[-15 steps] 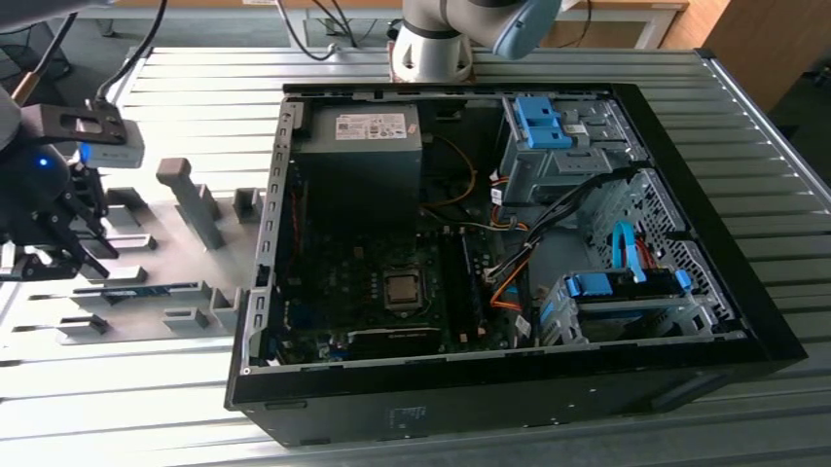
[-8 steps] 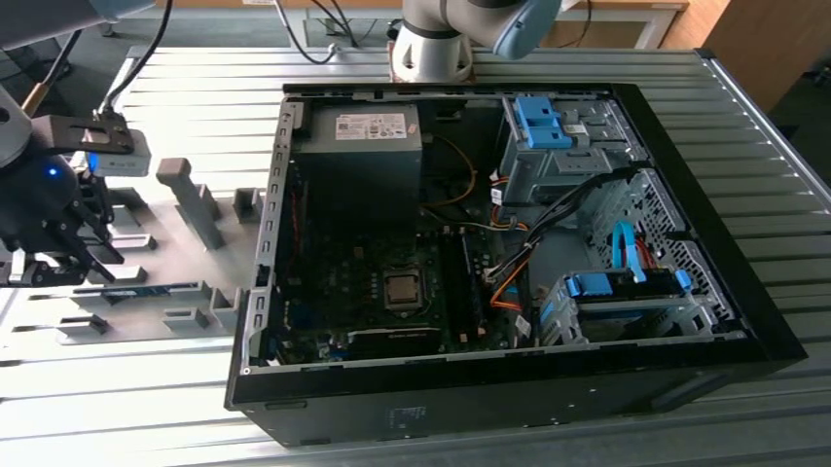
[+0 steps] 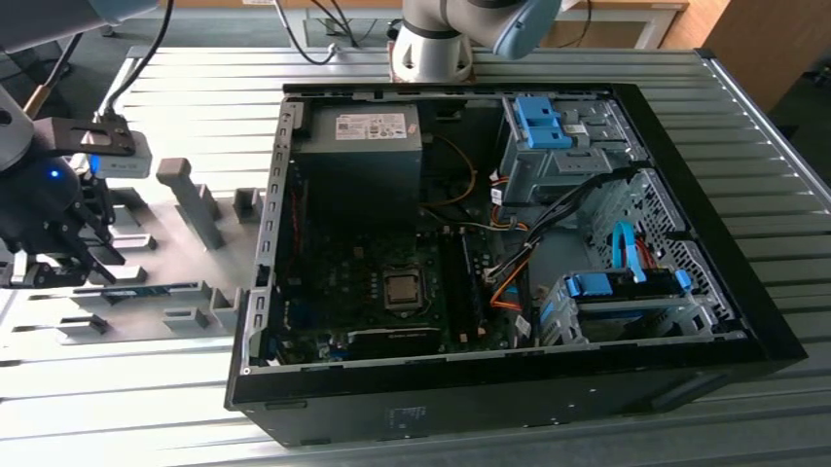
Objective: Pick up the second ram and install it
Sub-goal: 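Pick up the second ram and move it above second insertion slot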
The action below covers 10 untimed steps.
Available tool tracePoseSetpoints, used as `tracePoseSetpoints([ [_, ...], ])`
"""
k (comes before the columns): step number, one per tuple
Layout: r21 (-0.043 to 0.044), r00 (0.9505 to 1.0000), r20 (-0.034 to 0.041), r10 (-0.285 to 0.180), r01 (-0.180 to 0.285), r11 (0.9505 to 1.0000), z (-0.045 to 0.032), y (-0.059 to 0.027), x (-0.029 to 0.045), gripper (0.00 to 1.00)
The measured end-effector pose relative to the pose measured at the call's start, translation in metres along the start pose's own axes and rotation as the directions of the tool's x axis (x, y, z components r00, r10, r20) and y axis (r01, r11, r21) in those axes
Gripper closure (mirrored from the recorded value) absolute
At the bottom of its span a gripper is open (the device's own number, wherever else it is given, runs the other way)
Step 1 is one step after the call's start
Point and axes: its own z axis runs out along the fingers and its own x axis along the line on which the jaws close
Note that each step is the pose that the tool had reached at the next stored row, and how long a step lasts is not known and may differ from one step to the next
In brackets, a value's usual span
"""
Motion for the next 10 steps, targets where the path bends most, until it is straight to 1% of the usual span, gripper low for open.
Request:
tracePoseSetpoints([
  [4, 0.0004, 1.0, -0.0007, 0.0, 0.0, 1.0, 0.0009, -0.0001, 0.0, 0.69],
  [6, 0.0003, 1.0, -0.0034, 0.0, 0.0, 1.0, 0.0022, -0.0004, 0.0001, 0.69],
  [10, 0.0005, 1.0, -0.006, 0.0, 0.0, 1.0, 0.0074, -0.0005, 0.0001, 0.69],
])
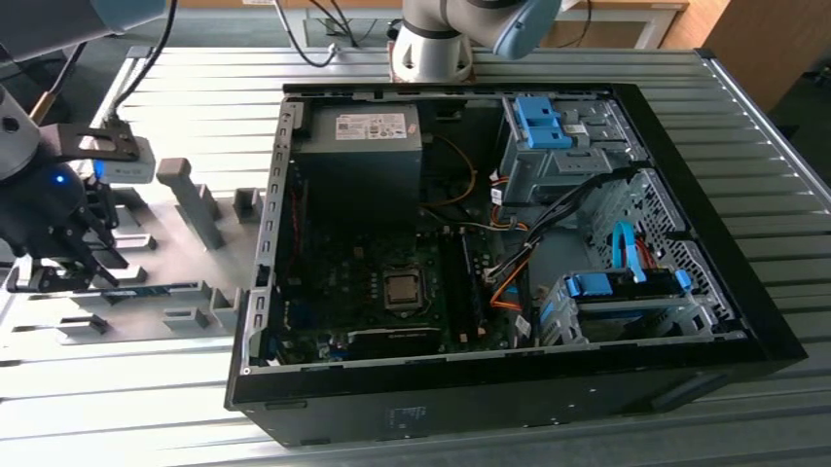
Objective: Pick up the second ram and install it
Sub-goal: 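Pick up the second ram and move it above second insertion slot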
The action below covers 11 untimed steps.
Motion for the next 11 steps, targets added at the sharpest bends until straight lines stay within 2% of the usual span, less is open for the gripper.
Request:
tracePoseSetpoints([
  [8, 0.0002, 1.0, -0.0027, 0.0, 0.0, 1.0, 0.0137, -0.0006, 0.0001, 0.69],
  [11, 0.0, 1.0, -0.0029, -0.001, 0.001, 1.0, 0.0143, -0.0006, 0.0002, 0.69],
])
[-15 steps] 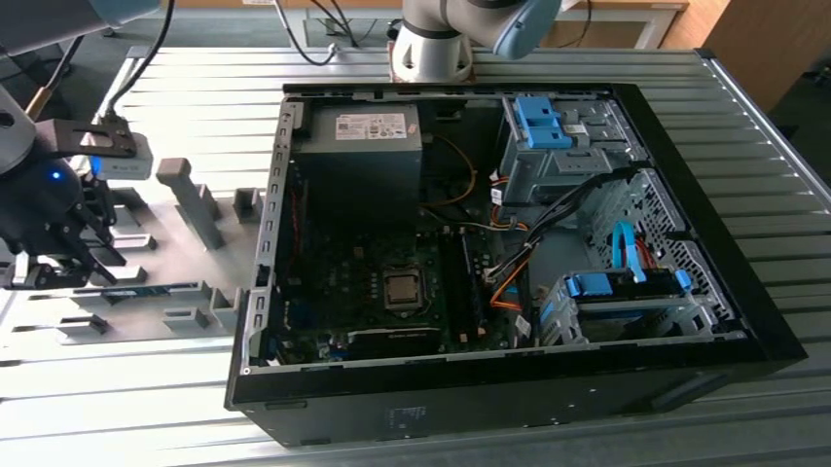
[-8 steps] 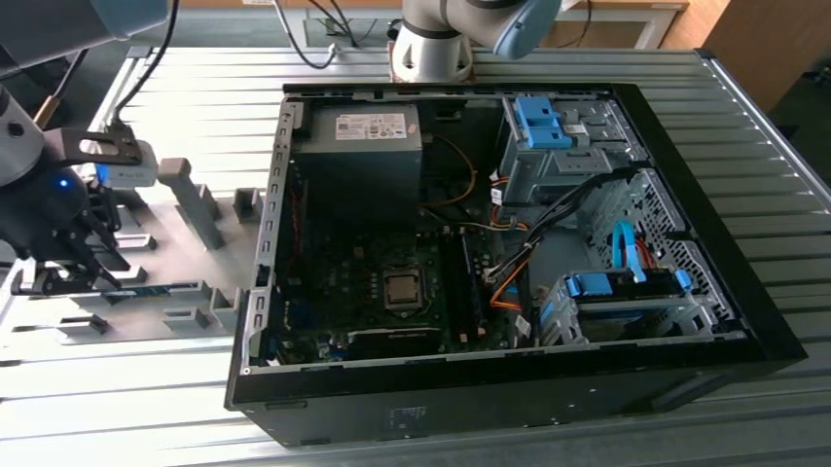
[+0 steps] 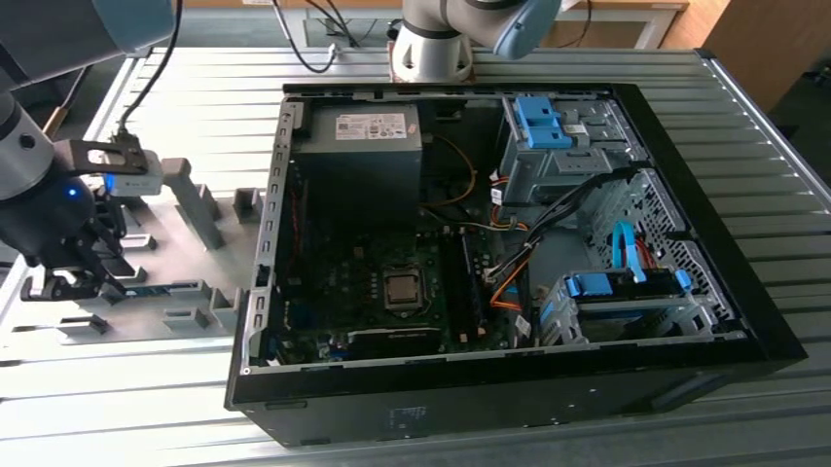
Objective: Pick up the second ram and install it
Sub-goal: 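Pick up the second ram and move it above second insertion slot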
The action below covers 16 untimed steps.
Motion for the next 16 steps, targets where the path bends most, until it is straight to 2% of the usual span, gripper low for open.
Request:
tracePoseSetpoints([
  [2, 0.0002, 1.0, 0.0002, 0.0, 0.0, 1.0, 0.0006, -0.0001, 0.0, 0.69],
  [11, 0.0002, 0.9999, 0.0001, -0.015, 0.015, 0.9999, 0.0152, -0.0004, 0.0001, 0.69],
  [16, 0.0004, 0.9999, 0.0009, -0.015, 0.015, 0.9999, 0.0165, -0.0004, 0.0001, 0.69],
])
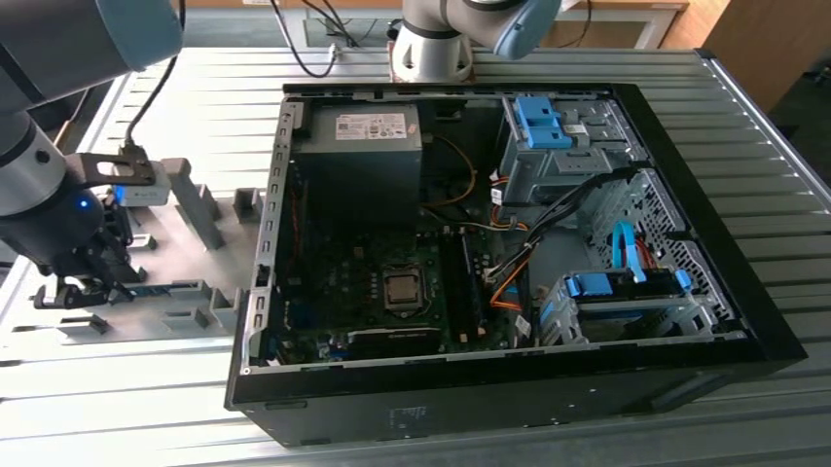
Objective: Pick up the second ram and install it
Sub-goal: 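Pick up the second ram and move it above second insertion slot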
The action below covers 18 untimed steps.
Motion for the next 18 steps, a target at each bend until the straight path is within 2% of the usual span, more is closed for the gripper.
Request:
tracePoseSetpoints([
  [6, -0.0005, 1.0, 0.0036, 0.0, 0.0, 1.0, 0.0045, 0.0, -0.0008, 0.69],
  [13, 0.0018, 1.0, 0.0038, 0.0, 0.0, 1.0, 0.0104, -0.0002, -0.0007, 0.7],
  [14, 0.0025, 1.0, 0.0038, 0.0, 0.0, 1.0, 0.0111, -0.0002, -0.0007, 0.77],
  [18, 0.0052, 1.0, 0.0042, 0.0, 0.0, 1.0, 0.0123, 0.0007, -0.0008, 0.77],
])
